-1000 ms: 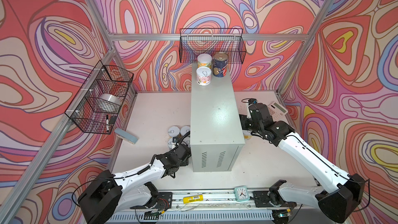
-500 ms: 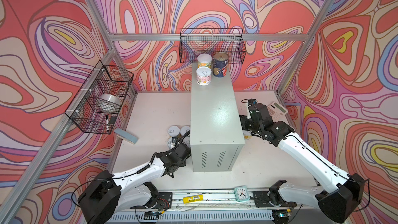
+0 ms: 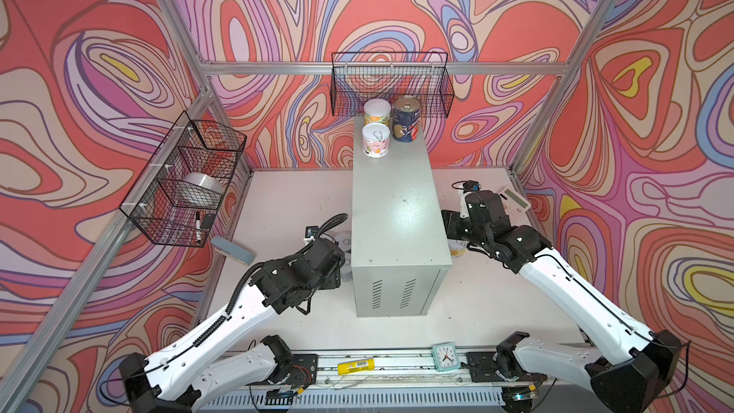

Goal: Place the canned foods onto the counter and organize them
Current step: 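Carry the held can over the cabinet with the left gripper while the right arm rises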

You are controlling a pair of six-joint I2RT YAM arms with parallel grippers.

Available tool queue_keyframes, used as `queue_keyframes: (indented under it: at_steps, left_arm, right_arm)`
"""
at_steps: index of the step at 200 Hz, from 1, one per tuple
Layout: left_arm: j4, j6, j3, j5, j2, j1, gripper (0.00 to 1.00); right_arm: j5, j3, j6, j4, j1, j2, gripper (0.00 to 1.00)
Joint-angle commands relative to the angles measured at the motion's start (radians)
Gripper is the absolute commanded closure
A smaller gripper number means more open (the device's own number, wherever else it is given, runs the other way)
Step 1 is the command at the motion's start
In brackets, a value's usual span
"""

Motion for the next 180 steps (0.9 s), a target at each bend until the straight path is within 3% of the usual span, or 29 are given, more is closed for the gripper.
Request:
queue_keyframes:
  at_steps: [1,56,90,138,180]
  left_arm:
    - [-0.153,0.039,0.102,-0.067,0.014,-0.004,1.0]
    - [-0.336,0.14,0.466,-0.147,0.088,0.006,1.0]
    - [-0.415,0.233,0.738,-0.14,0.216,0.007,1.0]
    - [-0.363,0.338,0.944,-0.056,0.361,0.003,1.0]
    - [-0.358,0.418,1.138,-0.047,0.494,-0.016,1.0]
  right_arm:
    - [-0.013,0.033,-0.019,-0.025,-0.019,-0.019,0.24]
    - [-0.024,0.091,-0.043,-0.078,-0.063,-0.052,0.24]
    - [-0.026,0.151,-0.073,-0.116,-0.096,-0.054,0.24]
    - [0.029,0.21,-0.092,-0.128,-0.102,-0.084,0.23]
    - [0.072,0.253,-0.106,-0.167,-0.102,-0.084,0.24]
